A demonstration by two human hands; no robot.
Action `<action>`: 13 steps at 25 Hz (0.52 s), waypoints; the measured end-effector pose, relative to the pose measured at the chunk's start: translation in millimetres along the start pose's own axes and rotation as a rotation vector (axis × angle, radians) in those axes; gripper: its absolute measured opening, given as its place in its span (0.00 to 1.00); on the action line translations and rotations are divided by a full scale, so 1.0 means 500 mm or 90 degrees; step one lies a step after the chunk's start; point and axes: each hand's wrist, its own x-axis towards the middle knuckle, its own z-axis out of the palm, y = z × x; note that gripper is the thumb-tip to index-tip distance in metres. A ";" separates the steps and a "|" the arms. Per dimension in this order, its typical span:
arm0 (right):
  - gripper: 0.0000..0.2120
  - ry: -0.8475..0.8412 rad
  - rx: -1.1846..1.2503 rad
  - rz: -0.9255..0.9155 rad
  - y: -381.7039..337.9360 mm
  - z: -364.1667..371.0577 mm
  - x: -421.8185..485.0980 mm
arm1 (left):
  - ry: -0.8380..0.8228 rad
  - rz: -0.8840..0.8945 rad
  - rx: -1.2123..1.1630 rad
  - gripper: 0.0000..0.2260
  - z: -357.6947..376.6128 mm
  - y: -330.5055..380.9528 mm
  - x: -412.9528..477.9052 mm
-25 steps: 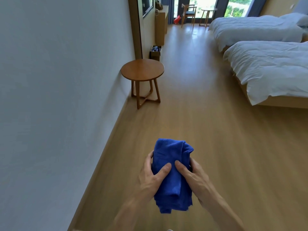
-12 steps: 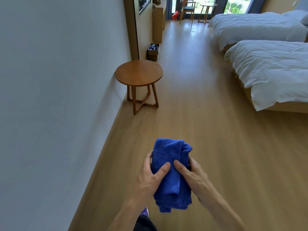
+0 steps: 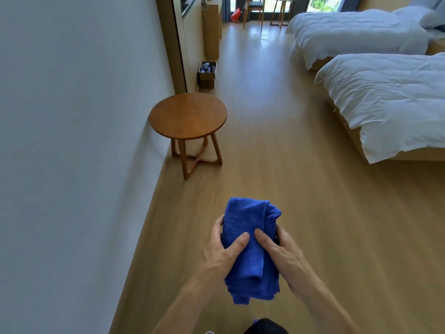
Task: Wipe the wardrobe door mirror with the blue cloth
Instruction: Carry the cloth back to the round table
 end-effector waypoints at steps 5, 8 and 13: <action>0.10 -0.025 0.013 0.013 -0.038 -0.046 0.150 | 0.029 -0.014 0.008 0.25 0.037 0.043 0.139; 0.10 -0.041 0.004 0.020 -0.078 -0.104 0.255 | 0.055 -0.021 -0.002 0.25 0.087 0.083 0.232; 0.10 -0.072 -0.018 0.013 -0.168 -0.204 0.393 | 0.082 -0.016 0.012 0.24 0.173 0.174 0.367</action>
